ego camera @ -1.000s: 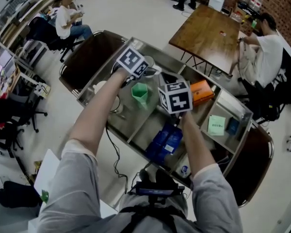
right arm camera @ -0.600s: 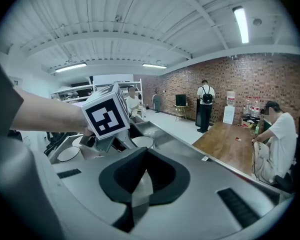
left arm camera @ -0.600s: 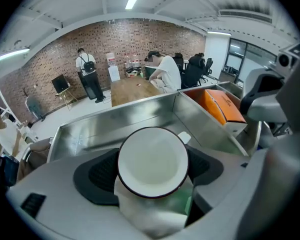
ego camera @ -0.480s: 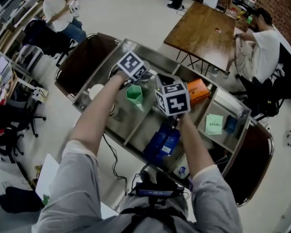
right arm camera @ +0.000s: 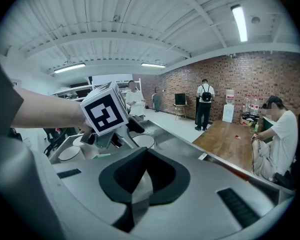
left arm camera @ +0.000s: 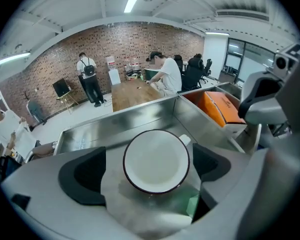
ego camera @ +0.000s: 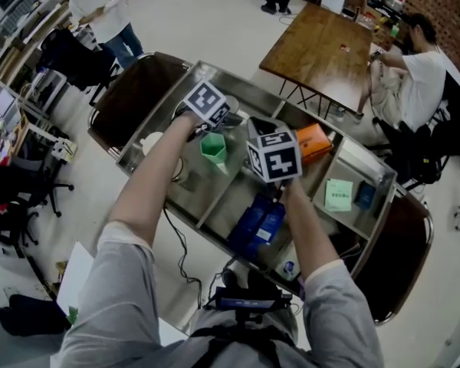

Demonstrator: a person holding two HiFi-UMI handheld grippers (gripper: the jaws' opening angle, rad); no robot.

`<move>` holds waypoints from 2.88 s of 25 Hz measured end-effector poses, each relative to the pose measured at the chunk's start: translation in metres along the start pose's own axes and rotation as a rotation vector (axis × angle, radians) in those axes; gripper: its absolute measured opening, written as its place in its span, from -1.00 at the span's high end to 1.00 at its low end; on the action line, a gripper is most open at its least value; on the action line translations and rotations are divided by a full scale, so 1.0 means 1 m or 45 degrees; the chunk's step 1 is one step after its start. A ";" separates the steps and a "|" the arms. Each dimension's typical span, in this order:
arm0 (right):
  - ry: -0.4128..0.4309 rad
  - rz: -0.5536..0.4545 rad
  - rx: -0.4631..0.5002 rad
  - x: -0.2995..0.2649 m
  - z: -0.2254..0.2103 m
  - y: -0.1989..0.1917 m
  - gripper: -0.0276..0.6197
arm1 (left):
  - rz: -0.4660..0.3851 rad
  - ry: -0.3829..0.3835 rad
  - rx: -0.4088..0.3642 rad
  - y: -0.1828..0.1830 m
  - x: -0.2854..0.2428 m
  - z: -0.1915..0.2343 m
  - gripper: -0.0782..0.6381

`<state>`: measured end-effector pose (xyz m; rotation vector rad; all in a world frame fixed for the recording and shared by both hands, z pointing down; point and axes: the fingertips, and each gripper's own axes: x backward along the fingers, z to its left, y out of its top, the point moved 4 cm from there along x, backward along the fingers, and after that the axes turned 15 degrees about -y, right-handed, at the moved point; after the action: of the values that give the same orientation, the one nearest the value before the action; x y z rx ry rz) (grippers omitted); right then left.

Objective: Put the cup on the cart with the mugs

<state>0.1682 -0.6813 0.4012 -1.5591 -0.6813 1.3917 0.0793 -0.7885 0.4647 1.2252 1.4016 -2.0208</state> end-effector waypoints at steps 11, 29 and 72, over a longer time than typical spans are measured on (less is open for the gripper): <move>-0.014 -0.011 0.018 0.023 0.008 0.000 0.89 | -0.122 0.079 -0.064 0.002 0.067 -0.031 -0.61; 0.020 -0.100 0.052 0.144 0.061 -0.024 0.89 | -0.799 0.427 0.172 -0.117 0.208 -0.179 0.77; 0.147 -0.074 -0.083 0.271 0.173 -0.171 0.90 | -0.938 0.685 0.634 -0.404 0.219 -0.337 0.78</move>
<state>0.0871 -0.3279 0.4363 -1.6445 -0.7020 1.2378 -0.1832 -0.2825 0.4669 1.7389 1.8630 -2.8000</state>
